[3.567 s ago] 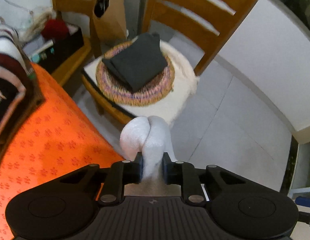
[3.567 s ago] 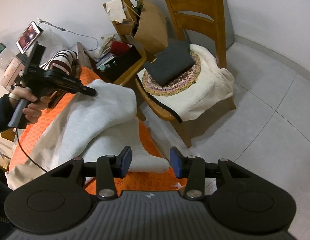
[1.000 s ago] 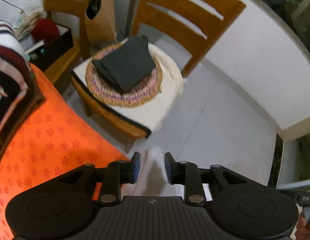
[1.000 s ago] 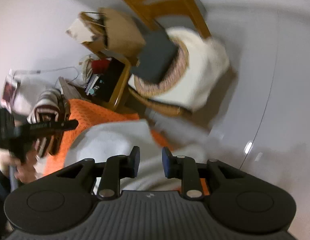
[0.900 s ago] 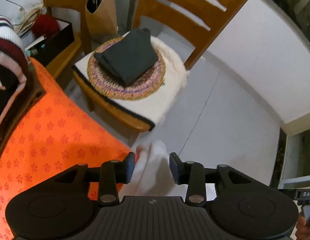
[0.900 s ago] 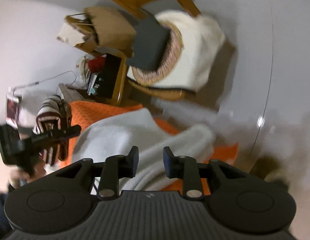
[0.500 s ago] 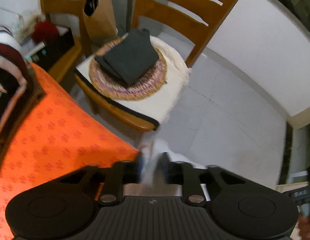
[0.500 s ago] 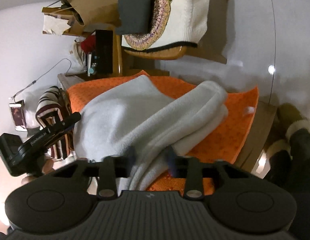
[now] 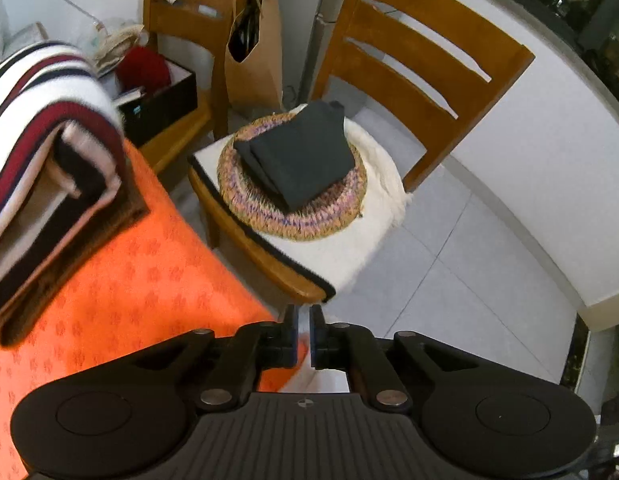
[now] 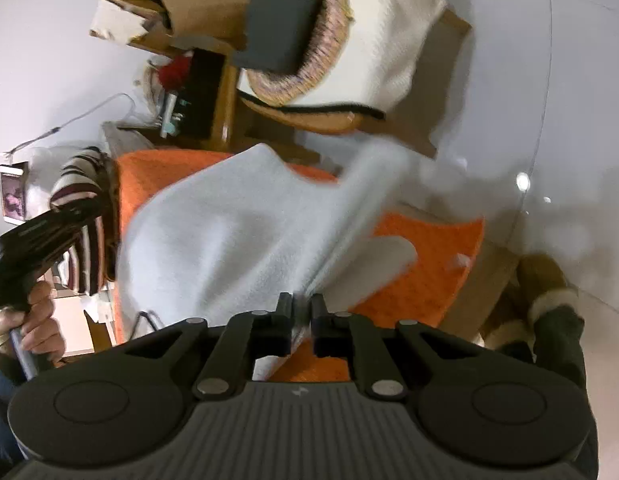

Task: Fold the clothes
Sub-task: 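Open both tools and release the pants onto the tablecloth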

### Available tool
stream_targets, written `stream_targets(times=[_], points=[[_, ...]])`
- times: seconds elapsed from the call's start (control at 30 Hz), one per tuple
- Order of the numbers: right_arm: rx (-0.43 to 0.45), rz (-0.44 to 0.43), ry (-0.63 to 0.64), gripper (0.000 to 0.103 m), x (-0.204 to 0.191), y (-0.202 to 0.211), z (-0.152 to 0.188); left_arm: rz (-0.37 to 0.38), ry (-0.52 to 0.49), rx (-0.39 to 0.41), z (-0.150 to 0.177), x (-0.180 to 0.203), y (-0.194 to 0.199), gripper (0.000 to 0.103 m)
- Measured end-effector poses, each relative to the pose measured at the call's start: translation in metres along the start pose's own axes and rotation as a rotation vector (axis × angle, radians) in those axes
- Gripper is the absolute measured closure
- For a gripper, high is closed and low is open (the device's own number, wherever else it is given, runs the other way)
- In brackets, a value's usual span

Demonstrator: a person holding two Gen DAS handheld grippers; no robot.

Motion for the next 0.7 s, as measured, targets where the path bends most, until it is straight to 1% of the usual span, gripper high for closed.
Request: stream_targets(times=[0.03, 0.07, 0.1, 0.13, 0.17, 0.3, 0.4, 0.47, 0.53, 0.63, 0.7], points=[[0.010, 0.026, 0.015, 0.088, 0.001, 0.002, 0.000, -0.005, 0.006, 0.005, 0.005, -0.001, 0.004, 0.087], [0.021, 0.052, 0.029, 0.088, 0.003, 0.005, 0.000, -0.010, 0.013, 0.011, 0.009, -0.003, 0.009, 0.083], [0.034, 0.080, 0.046, 0.087, 0.004, 0.008, -0.001, -0.016, 0.024, 0.018, 0.013, -0.005, 0.013, 0.075], [0.059, 0.113, 0.071, 0.087, 0.007, 0.015, -0.004, -0.021, 0.040, 0.024, 0.018, -0.006, 0.018, 0.070], [0.076, 0.123, 0.088, 0.087, 0.007, 0.022, -0.006, -0.024, 0.058, 0.031, 0.025, -0.006, 0.025, 0.069], [0.104, 0.115, 0.194, 0.086, -0.004, 0.053, -0.016, -0.032, 0.123, 0.066, 0.050, 0.000, 0.048, 0.062], [0.117, 0.108, 0.291, 0.081, -0.021, 0.075, -0.025, -0.048, 0.199, 0.110, 0.069, 0.002, 0.068, 0.061], [0.111, 0.089, 0.359, 0.081, -0.040, 0.090, -0.031, -0.052, 0.253, 0.163, 0.080, 0.005, 0.086, 0.060], [0.104, 0.069, 0.440, 0.079, -0.062, 0.104, -0.035, -0.067, 0.308, 0.223, 0.090, 0.004, 0.106, 0.056], [0.099, 0.061, 0.606, 0.075, -0.101, 0.116, -0.036, -0.110, 0.382, 0.319, 0.111, 0.002, 0.138, 0.054], [0.082, 0.047, 0.692, 0.074, -0.121, 0.120, -0.032, -0.149, 0.425, 0.362, 0.125, 0.000, 0.156, 0.053]])
Point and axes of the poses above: each gripper's, at about its wrist camera, not at the fingertips, and y roughly against the way its jaws point, x to its right, z to its underside, the point moved 9 cm from there along -y, roughly the way its jaws point, and after that the axes turned 14 degrees about z, right-handed, at the moved point
